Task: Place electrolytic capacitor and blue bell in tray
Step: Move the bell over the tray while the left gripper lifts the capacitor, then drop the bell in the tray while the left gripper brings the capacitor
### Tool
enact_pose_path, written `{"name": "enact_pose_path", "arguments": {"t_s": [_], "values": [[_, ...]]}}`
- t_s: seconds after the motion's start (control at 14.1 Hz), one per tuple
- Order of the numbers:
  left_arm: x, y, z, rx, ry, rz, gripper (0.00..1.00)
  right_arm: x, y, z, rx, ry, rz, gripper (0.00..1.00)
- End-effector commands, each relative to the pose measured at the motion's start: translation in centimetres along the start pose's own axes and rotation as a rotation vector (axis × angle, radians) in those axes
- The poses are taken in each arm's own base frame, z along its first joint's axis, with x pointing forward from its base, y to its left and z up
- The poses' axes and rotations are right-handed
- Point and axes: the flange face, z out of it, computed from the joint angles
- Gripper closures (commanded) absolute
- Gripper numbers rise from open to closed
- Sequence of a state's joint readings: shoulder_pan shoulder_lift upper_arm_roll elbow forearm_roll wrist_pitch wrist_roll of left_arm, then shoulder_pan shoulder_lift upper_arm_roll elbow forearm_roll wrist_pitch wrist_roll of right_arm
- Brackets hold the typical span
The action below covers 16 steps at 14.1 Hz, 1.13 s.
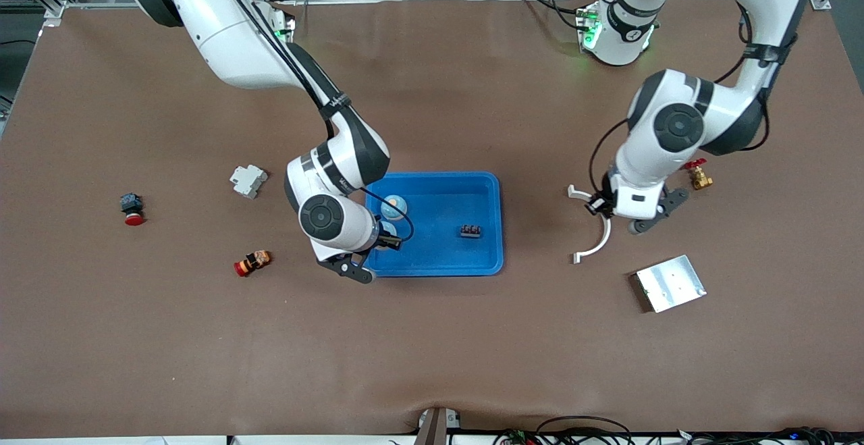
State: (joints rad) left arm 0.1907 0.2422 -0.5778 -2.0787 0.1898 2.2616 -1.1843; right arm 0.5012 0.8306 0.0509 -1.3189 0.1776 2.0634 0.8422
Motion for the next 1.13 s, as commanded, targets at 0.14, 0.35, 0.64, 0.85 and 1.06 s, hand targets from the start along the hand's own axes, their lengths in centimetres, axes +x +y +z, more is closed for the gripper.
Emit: {"name": "enact_pose_path", "arguments": {"t_s": [0.14,0.35,0.64,0.85,1.06], "values": [[-5.4,3.0,-1.4,-0.032,-0.03,-0.214,1.0,0.6,-0.7,0.3,0.03,0.012,0.025,1.0],[-8.6,4.6,-2.0,-0.065,-0.039,-0.276,1.0,0.8,-0.5,0.5,0.031,0.004,0.035,0.59],[-11.7,7.6,-1.3,-0.073,-0.064,-0.483,1.0,1.1,-0.2,1.0,0.027,-0.001,0.044,0.21],[-13.6,10.5,0.7,-0.075,-0.045,-0.612,1.0,1.2,-0.1,1.0,0.028,-0.001,0.047,0.03],[-15.2,13.3,3.7,-0.085,-0.014,-0.696,1.0,2.6,1.1,-0.8,0.036,0.006,0.055,0.0]]}}
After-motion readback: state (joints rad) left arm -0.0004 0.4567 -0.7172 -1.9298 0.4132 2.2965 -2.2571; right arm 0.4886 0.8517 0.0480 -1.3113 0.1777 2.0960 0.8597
